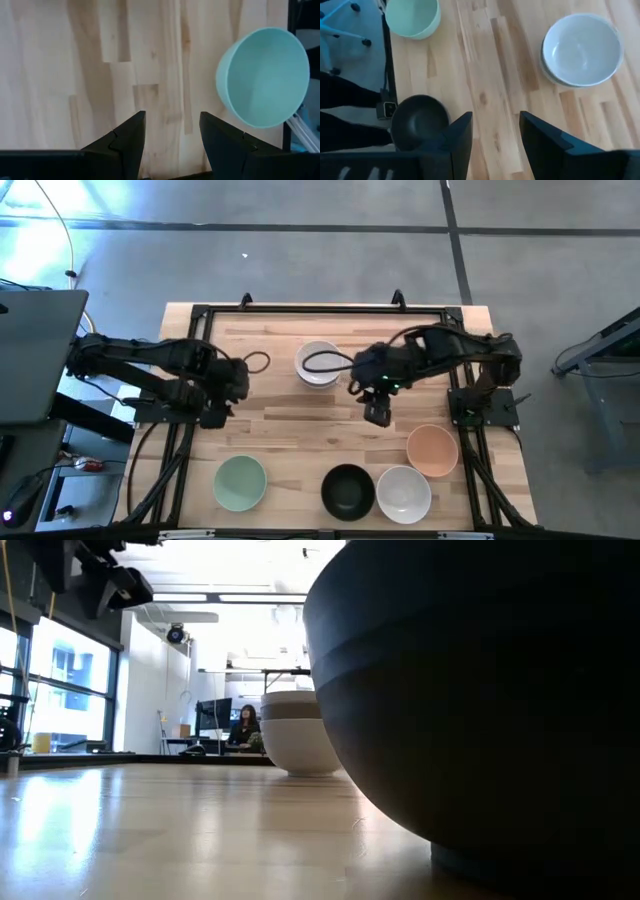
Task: Nest bowls inside each other
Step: Stack the light green bowl on the white bowl
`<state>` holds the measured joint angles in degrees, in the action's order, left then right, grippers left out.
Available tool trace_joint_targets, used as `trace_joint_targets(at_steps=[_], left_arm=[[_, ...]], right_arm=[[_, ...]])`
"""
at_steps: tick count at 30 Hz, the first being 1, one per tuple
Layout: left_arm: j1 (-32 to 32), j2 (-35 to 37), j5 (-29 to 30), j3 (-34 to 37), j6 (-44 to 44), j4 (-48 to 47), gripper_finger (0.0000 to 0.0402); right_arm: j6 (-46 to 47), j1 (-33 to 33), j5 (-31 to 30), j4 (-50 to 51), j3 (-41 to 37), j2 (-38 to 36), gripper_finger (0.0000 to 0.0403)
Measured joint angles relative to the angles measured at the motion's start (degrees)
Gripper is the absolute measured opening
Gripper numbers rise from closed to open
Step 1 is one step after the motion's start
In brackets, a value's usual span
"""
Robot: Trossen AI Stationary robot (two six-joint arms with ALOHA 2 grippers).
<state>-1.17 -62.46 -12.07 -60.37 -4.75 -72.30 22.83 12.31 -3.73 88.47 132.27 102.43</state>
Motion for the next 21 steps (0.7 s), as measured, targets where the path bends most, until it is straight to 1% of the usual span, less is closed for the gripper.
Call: trace_joint_targets(at_steps=[3,6,12,17,21], left_arm=[[2.54,-1.25,0.05,-0.01,-1.35,2.49,0.0177],[5.00,-2.90,0.11,-0.03,-2.43,4.57,0.0177],[9.48,-9.09,0.58,-0.03,-3.05,6.10,0.0177],[13.49,-14.88,0.11,-0.01,-3.06,6.93,0.0177],[16.76,-18.42,-2.91,-0.02,-3.71,10.88,0.0177]], right_arm=[[0.24,1.75,-2.03,0.00,0.00,-1.92,0.0154],[1.14,3.62,-5.56,0.02,0.00,-3.96,0.0154],[2.23,7.00,-13.20,-0.32,0.00,-8.11,0.0154],[2.83,8.97,-16.41,-0.42,0.00,-11.06,0.0154],[2.82,10.27,-17.88,-0.42,0.00,-12.63,0.0154]])
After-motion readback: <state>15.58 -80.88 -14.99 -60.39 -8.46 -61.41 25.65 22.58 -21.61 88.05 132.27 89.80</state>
